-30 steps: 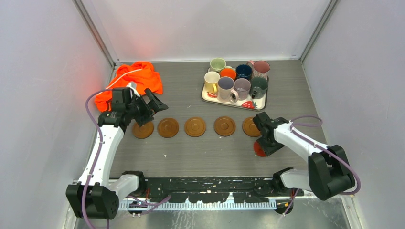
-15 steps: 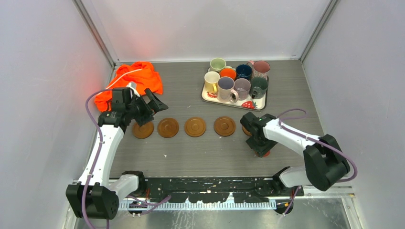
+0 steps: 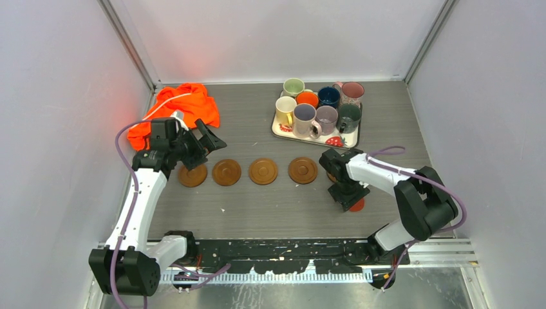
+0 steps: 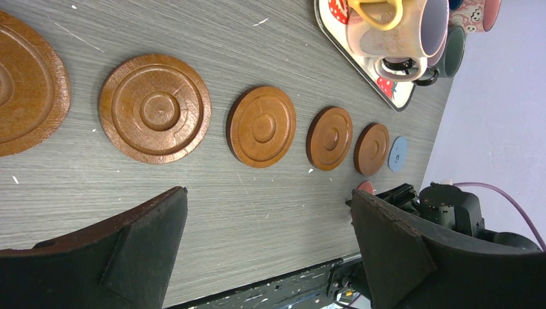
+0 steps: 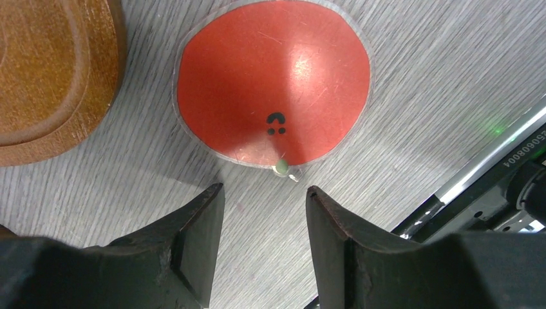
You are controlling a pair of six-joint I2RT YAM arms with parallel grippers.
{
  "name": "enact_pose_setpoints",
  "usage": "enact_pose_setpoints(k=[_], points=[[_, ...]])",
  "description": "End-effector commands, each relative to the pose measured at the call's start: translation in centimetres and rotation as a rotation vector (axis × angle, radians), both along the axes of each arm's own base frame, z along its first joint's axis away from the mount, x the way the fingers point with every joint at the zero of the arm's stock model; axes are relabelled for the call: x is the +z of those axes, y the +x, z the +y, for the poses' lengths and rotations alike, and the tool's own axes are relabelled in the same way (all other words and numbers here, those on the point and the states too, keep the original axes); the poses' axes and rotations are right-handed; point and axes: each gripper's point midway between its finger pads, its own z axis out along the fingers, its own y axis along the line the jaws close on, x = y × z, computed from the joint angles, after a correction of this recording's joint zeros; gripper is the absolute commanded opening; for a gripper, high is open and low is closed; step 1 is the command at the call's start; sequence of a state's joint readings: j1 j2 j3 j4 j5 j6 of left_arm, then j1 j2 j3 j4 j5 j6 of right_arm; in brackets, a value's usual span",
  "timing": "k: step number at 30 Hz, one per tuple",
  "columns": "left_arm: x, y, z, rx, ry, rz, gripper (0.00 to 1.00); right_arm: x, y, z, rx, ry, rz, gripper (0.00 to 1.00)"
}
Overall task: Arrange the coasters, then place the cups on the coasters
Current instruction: Move the coaster to the center of the board.
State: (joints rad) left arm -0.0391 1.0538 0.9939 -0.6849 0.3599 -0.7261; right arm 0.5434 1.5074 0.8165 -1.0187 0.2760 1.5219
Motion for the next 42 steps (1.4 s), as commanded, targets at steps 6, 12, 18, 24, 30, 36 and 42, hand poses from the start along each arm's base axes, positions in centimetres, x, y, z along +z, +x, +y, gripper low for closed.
enact_pose_setpoints(k=[6,12,18,24,30,36,42], points=[[0.8,0.3,-0.3,-0.015,-0.012,-0.041,1.00,-1.8,0.0,-2.0,-0.120,-0.004,-0.107,0.55],[0.7,0.4,-0.3,-0.016,-0.012,-0.037,1.00,-0.3,0.6,-3.6,-0.151,-0.046,-0.182,0.55],[1.0,0.5,-0.5,-0.020,-0.015,-0.040,1.00,-0.2,1.1,-5.0,-0.172,-0.074,-0.199,0.55],[1.0,0.4,-0.5,-0.024,-0.015,-0.037,1.00,-0.2,1.3,-6.3,-0.202,-0.090,-0.186,0.55],[1.0,0.5,-0.6,-0.026,-0.015,-0.039,1.00,-0.2,1.1,-8.3,-0.238,-0.096,-0.154,0.55],[1.1,0.6,-0.7,-0.029,-0.016,-0.038,1.00,-0.1,1.4,-10.3,-0.284,-0.094,-0.143,0.55],[1.2,0.7,-0.9,-0.035,-0.016,-0.035,1.00,-0.1,1.4,-12.6,-0.319,-0.109,-0.125,0.55]])
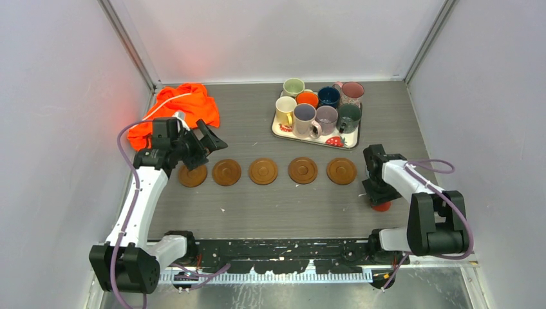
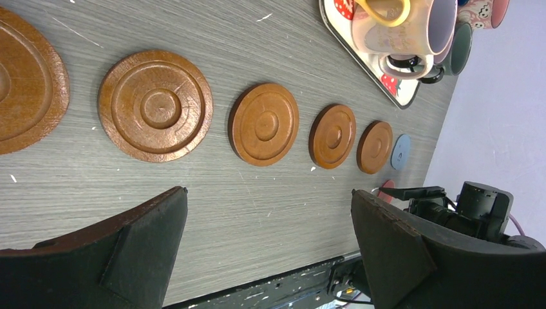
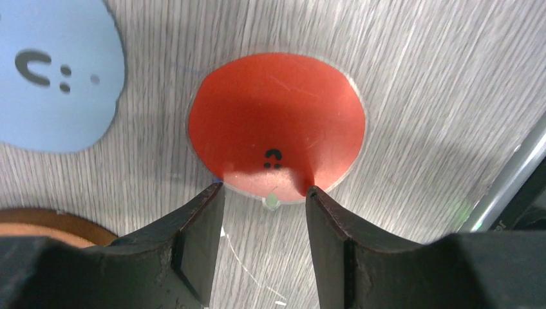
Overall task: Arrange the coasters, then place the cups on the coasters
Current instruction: Move the coaster to the center of the board.
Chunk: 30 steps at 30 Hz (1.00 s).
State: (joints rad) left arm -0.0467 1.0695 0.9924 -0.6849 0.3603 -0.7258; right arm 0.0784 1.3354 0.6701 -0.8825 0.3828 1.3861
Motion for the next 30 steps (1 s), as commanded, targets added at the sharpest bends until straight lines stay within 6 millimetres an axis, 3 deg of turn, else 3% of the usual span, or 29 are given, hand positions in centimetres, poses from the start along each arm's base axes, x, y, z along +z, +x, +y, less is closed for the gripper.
enact_pose_setpoints(k=[1,12,23,28,30], points=[[1.6,0.7,-0.7,-0.028,-0.016,-0.049,1.00,0.0,-0.5,-2.4,0.000,-0.050,0.029,0.55],[1.7,0.9,-1.8,-0.070,-0.006,-0.034,1.00,0.4,0.2,-6.6,-0.073,-0.074,0.028,0.55],[1.5,0.9,-2.2,-0.087,-0.003,-0.025,1.00,0.8,2.3,-10.1,-0.111,-0.076,-0.019,0.55],[1.4,0.8,-2.4,-0.093,-0.001,-0.021,1.00,2.7,3.0,-10.6,-0.097,-0.092,-0.039,0.57],[1.5,0.9,-2.4,-0.091,-0.002,-0.026,1.00,3.9,2.6,-10.7,-0.093,-0.108,-0.042,0.63]])
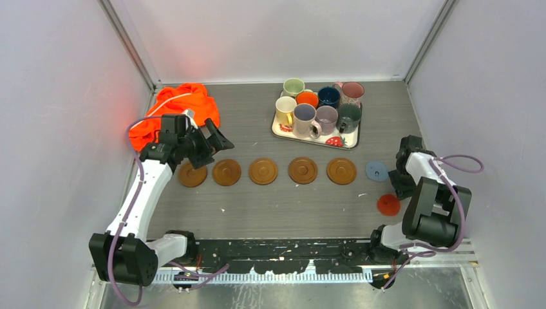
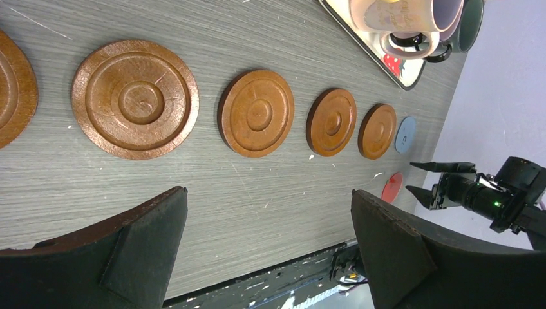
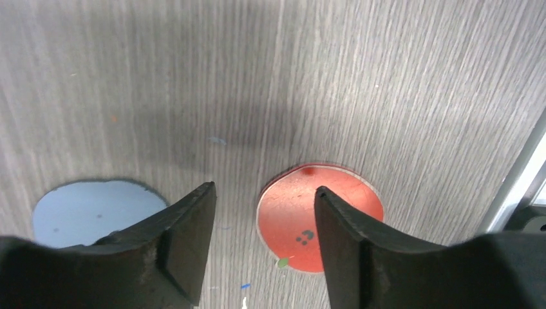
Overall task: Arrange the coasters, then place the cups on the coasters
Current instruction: Move the coaster to the center of the board.
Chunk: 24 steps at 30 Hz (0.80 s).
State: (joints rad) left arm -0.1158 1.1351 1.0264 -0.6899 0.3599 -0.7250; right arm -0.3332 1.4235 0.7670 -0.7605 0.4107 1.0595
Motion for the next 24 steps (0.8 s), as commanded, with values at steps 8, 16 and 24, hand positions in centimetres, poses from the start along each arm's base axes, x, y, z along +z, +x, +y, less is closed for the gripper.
enact_pose_setpoints(k=[8,16,24], points=[[2.1,0.7,-0.7,-0.030,-0.023,-0.064,1.00,3.5,-2.4,1.9,0.049,0.036,-0.061,0.79],[2.2,0.6,-0.9,-0.031,-0.031,-0.073,1.00,3.3,-4.6,4.3,0.083,0.099,-0.096,0.75],[2.3,0.3,-0.8,-0.025,-0.032,-0.082,1.00,2.2,-5.6,7.5,0.155,0.160,-0.021,0.59]])
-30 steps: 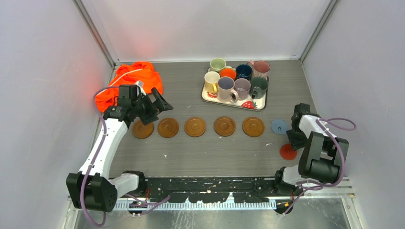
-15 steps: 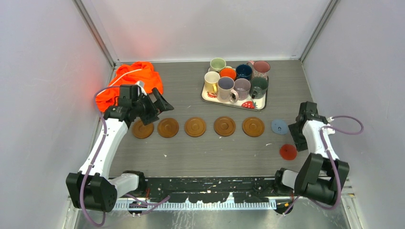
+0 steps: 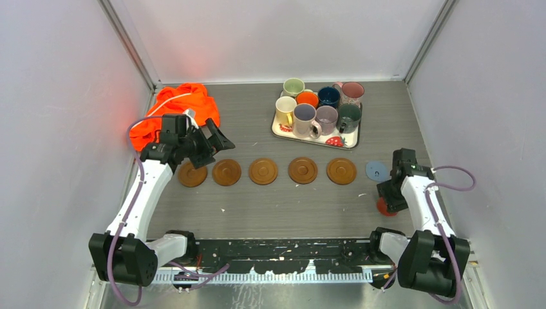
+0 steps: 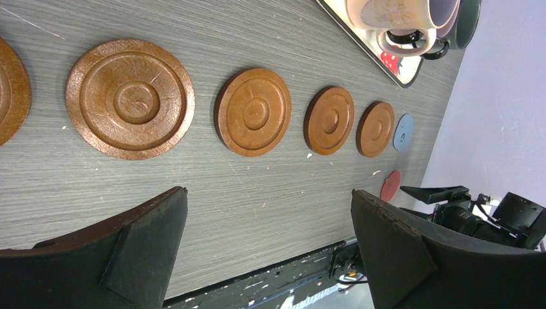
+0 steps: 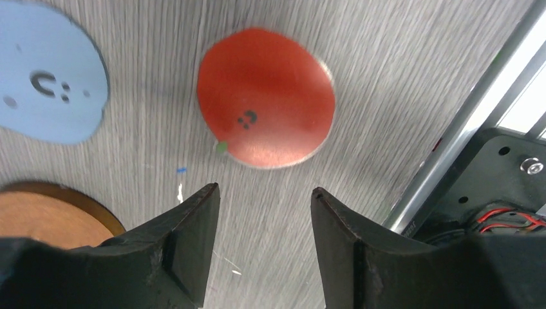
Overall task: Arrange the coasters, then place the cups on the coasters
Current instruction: Move the coaster to the center of the board.
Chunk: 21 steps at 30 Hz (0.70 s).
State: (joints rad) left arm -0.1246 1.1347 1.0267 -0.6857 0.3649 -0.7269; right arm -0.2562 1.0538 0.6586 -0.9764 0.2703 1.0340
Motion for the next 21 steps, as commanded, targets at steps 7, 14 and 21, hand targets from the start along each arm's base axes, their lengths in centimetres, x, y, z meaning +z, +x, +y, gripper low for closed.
enact_pose_setpoints(k=[7,14,21], points=[[2.4,0.3,-0.4,-0.011,-0.029,-0.087,1.00,-2.6,-1.6,2.9,0.059,0.045,0.117,0.53],[2.4,0.4,-0.6,-0.017,-0.035,-0.092,1.00,-3.1,-1.0,1.7,0.057,-0.012,0.127,0.49],[2.3,0.4,-0.8,-0.025,-0.037,-0.089,1.00,-3.4,0.0,0.3,0.025,-0.035,0.105,0.48]])
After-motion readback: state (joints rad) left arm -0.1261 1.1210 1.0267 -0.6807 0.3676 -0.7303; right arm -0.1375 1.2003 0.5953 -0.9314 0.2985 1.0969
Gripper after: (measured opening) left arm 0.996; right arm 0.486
